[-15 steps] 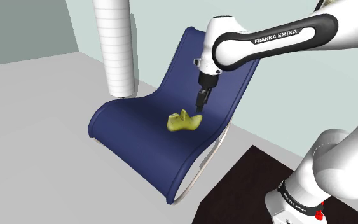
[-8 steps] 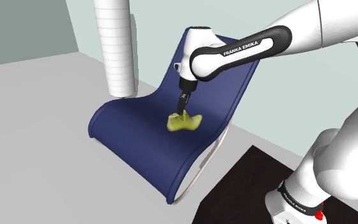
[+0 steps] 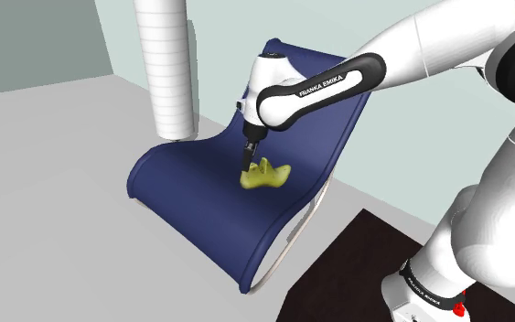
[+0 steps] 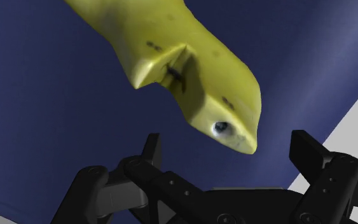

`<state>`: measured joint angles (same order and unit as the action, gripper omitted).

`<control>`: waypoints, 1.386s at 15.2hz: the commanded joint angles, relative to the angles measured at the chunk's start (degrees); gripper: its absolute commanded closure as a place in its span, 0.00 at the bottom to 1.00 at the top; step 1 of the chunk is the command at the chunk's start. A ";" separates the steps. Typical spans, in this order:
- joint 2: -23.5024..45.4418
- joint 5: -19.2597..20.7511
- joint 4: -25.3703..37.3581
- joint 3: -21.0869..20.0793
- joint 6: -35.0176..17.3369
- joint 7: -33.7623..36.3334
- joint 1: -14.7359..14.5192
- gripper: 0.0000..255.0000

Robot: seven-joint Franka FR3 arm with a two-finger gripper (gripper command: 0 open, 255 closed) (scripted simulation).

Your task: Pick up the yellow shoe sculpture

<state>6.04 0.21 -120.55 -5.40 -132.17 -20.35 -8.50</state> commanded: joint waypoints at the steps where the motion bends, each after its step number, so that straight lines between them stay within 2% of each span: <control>1: 0.68 0.09 -0.80 0.00 -1.52 0.04 -0.02 0.00; 4: 1.33 0.18 -1.28 0.01 -2.65 0.10 -0.04 0.00; 5: 1.29 0.19 -1.28 -0.01 -2.61 0.15 -0.07 1.00; 14: 1.34 0.18 -1.28 0.01 -2.65 0.10 -0.04 1.00; 21: -1.37 -0.17 1.09 -0.02 2.40 -0.12 0.02 1.00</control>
<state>5.06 0.12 -119.85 -5.40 -130.58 -20.43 -8.48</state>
